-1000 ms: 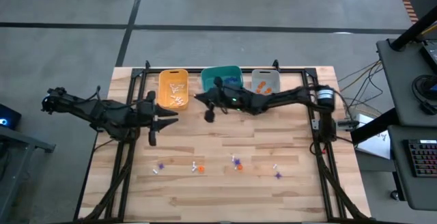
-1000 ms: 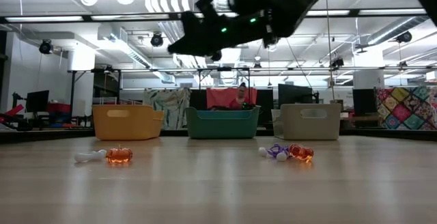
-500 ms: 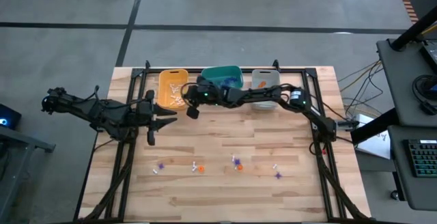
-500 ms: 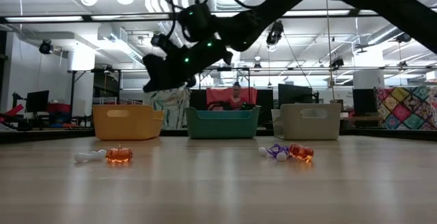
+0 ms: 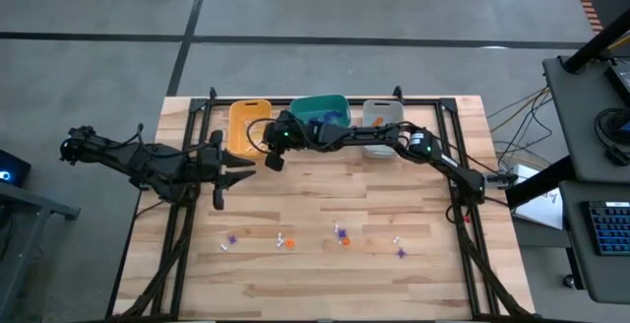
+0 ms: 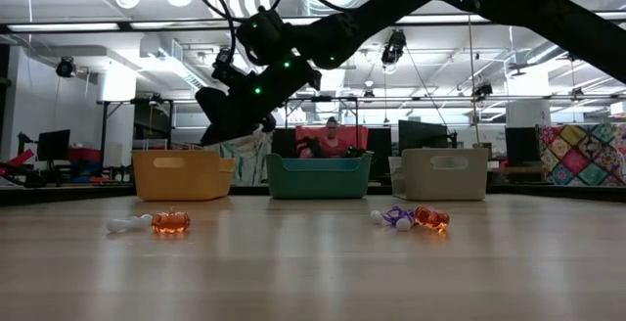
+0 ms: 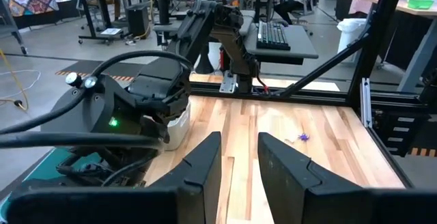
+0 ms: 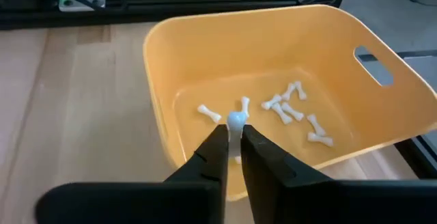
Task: Sort Halloween decoration
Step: Put the white bone toy into the yellow bin, then put the violet spider toy into the green bin
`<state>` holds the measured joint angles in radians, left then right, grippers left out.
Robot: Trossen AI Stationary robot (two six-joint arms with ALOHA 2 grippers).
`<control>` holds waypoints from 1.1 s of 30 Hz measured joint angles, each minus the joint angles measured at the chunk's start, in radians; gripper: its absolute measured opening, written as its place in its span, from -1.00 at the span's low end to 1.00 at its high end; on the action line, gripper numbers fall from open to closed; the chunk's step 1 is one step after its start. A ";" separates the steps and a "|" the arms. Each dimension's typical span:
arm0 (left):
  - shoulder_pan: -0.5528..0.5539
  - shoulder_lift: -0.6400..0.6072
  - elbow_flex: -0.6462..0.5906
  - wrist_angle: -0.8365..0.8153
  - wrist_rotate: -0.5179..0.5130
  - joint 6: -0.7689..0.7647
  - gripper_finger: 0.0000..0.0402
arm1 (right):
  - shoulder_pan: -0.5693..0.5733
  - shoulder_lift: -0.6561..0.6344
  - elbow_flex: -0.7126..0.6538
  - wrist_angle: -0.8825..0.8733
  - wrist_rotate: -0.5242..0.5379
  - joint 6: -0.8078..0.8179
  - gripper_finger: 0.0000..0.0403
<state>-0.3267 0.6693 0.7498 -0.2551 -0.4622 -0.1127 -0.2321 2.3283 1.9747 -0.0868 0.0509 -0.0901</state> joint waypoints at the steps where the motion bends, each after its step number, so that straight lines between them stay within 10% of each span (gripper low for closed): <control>1: 0.000 0.000 0.000 -0.001 0.000 0.000 -0.61 | 0.000 0.000 0.000 -0.001 0.000 0.008 -0.78; 13: -0.002 0.028 -0.001 -0.120 0.004 -0.166 -0.61 | 0.017 -0.065 0.000 -0.179 -0.001 0.028 -0.39; 33: -0.176 0.373 0.008 -0.430 0.243 -0.772 -0.61 | 0.225 -0.230 -0.051 -0.981 0.001 0.071 -0.60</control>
<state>-0.5028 1.0422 0.7582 -0.6856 -0.2189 -0.8845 -0.0069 2.0979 1.9235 -1.0677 0.0521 -0.0193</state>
